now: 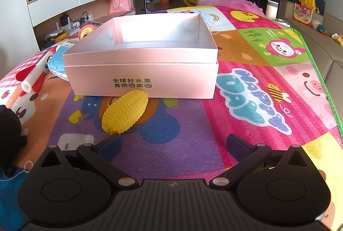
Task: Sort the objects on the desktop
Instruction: 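Grasp the black plush toy with left gripper while right gripper approaches the yellow corn toy, then lift the plush with left gripper while right gripper grasps the yellow corn toy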
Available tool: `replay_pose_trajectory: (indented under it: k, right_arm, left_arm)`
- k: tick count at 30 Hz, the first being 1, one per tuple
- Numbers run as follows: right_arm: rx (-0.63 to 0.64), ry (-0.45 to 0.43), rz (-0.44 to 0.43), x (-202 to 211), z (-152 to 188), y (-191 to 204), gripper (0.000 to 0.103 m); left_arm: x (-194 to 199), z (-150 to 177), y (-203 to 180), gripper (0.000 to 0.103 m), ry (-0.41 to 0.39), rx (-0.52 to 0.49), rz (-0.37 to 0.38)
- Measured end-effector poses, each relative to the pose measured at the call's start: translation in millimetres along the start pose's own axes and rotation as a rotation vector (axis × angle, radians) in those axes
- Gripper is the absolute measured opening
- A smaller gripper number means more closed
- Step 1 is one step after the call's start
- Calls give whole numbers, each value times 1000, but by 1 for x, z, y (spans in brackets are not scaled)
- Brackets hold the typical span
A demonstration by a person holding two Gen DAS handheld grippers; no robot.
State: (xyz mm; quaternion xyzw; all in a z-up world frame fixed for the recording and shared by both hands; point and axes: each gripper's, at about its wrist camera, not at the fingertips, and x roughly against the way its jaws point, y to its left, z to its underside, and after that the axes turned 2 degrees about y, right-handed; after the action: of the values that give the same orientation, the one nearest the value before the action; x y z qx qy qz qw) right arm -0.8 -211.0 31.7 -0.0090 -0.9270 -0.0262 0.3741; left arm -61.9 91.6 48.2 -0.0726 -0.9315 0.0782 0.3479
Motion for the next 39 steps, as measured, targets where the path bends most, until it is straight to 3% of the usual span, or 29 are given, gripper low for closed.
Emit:
replay_pose_trajectory:
  k: [4, 8, 12, 23, 25, 27, 30, 33, 37, 38, 39]
  right_arm:
    - [69, -78, -99, 13, 1, 1, 103]
    - [270, -129, -92, 17, -1, 19, 102]
    - [245, -59, -167, 10, -6, 25, 80]
    - [199, -65, -396, 6, -11, 58, 80]
    - [196, -96, -345, 11, -12, 59, 85]
    - [209, -117, -233, 11, -11, 59, 89]
    - [181, -77, -127, 0, -16, 55, 89]
    - [73, -10, -129, -12, -26, 52, 90]
    - [26, -7, -115, -20, -30, 64, 89]
    - [25, -8, -92, -22, -30, 67, 86]
    - [25, -7, -76, -24, -30, 68, 72]
  left_arm:
    - [-4, 0, -22, 102, 12, -29, 70]
    - [-30, 10, -55, 102, 66, -129, 81]
    - [-52, 19, -71, 102, 77, -200, -10]
    - [-44, 23, -45, 102, 94, -128, -25]
    - [-42, 24, -44, 103, 89, -124, -16]
    - [-42, 24, -45, 103, 81, -119, -2]
    - [-43, 23, -49, 103, 68, -109, 6]
    - [-41, 21, -54, 103, 52, -111, -9]
    - [-35, 21, -58, 103, 32, -127, -35]
    - [-34, 21, -59, 103, 30, -125, -35]
    - [-34, 20, -59, 103, 27, -123, -36]
